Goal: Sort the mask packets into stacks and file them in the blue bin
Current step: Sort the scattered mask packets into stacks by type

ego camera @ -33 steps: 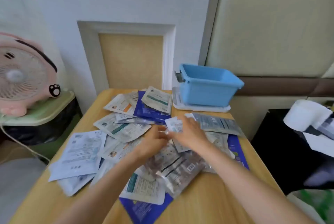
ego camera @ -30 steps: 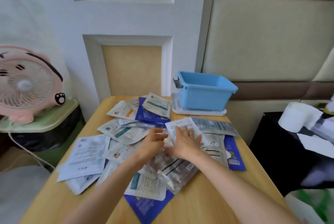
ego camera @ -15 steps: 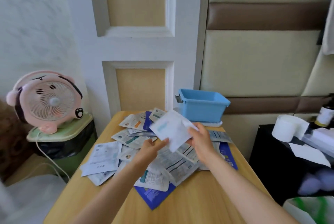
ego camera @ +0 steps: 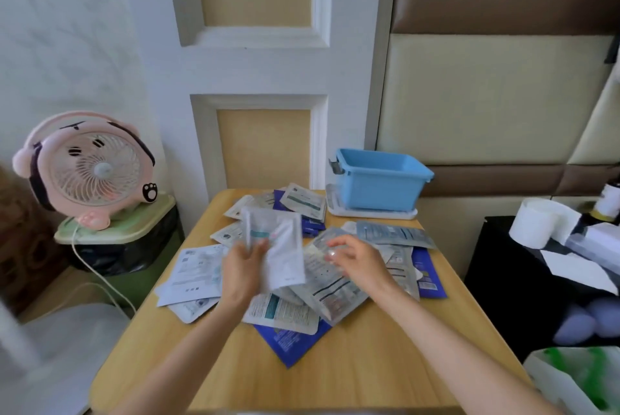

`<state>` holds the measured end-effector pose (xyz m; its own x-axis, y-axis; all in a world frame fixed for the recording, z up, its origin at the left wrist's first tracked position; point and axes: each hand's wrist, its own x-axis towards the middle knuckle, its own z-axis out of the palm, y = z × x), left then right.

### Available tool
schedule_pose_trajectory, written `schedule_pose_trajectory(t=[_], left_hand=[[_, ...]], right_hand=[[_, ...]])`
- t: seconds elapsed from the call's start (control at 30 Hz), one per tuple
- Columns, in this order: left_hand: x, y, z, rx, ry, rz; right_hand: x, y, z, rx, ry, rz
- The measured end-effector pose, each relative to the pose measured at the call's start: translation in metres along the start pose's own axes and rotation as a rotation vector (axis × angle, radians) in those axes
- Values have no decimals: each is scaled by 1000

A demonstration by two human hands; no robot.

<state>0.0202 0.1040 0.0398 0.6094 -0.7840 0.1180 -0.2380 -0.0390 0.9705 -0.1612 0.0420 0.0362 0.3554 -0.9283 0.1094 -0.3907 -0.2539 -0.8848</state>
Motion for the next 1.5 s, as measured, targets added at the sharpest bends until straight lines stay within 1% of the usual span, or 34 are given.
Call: schedule_pose_trajectory(t=[0.03,0.07,0.1,0.13,0.17,0.2,0.23,0.27,0.3,0.33,0.37,0.4,0.43,0.5,0.53,0.57,0.6,0.63,0.67,0.7,0.77,0.83,0.93,1.0,1.07,1.1,1.13,1.17,1.2,1.23,1.27,1.37,1.43,1.5], left_hand=[[4,-10,-8,77,57,5],[7,-20,-15,222,87,-4],[9,-32,-22,426,96,-7],[9,-46,-27,614,95,26],[11,-58,-31,734,100,112],[12,-68,-33,779,88,226],[13,-74,-36,777,50,345],[13,-78,-37,801,-19,461],[12,-79,-37,857,-135,539],[10,-81,-34,925,-243,586],[6,-84,-31,982,-334,580],[2,-88,-28,1023,-394,535],[-1,-91,-25,1048,-411,493],[-6,-92,-21,1082,-380,453],[-7,-93,-20,1097,-375,439],[-8,-92,-20,1099,-369,428],[-7,-92,-20,1086,-366,427],[-7,-93,-20,1063,-369,438],[-7,-93,-20,1054,-378,444],[-8,-93,-20,1059,-386,446],[-8,-92,-21,1069,-396,457],[-6,-95,-21,1089,-407,452],[-9,-89,-19,1118,-413,506],[-14,-88,-18,1130,-438,515],[-25,-86,-23,1146,-470,468],[-30,-83,-28,1166,-458,497],[-37,-82,-34,1210,-447,551],[-44,-86,-38,1270,-466,556],[-49,-91,-41,1288,-466,565],[-52,-95,-43,1285,-459,582],[-52,-97,-44,1283,-479,562],[-39,-87,-37,1280,-467,507],[-24,-80,-21,1237,-513,478],[-9,-78,-3,1190,-563,368]], right_hand=[[1,8,7,-175,-79,17],[2,16,16,-333,-178,49],[2,25,24,-485,-271,74],[2,31,32,-636,-346,80],[1,34,37,-757,-389,60],[2,33,38,-816,-404,33],[2,28,36,-820,-403,1],[5,25,33,-804,-398,-16],[7,20,30,-793,-403,-30],[7,16,26,-796,-412,-44],[6,13,23,-802,-405,-65],[7,13,22,-795,-374,-88],[8,11,19,-762,-319,-105],[14,3,8,-555,-108,-80],[18,-1,-1,-343,12,-23],[23,-6,-11,-24,81,50],[27,-9,-20,312,90,122],[30,-10,-26,562,70,175],[32,-7,-28,673,35,205],[31,-2,-25,676,-7,234],[29,7,-12,608,-38,298],[27,14,-3,654,-43,326],[27,20,2,716,-71,370],[22,23,5,630,-117,426],[14,26,9,473,-187,448],[11,30,11,441,-232,457],[6,33,13,444,-291,470],[1,35,15,452,-368,484],[-4,36,18,449,-437,493],[-8,38,20,442,-472,500],[-11,39,24,446,-460,497],[-6,41,34,464,-266,419],[5,38,36,378,-115,350],[21,38,37,300,14,329]])
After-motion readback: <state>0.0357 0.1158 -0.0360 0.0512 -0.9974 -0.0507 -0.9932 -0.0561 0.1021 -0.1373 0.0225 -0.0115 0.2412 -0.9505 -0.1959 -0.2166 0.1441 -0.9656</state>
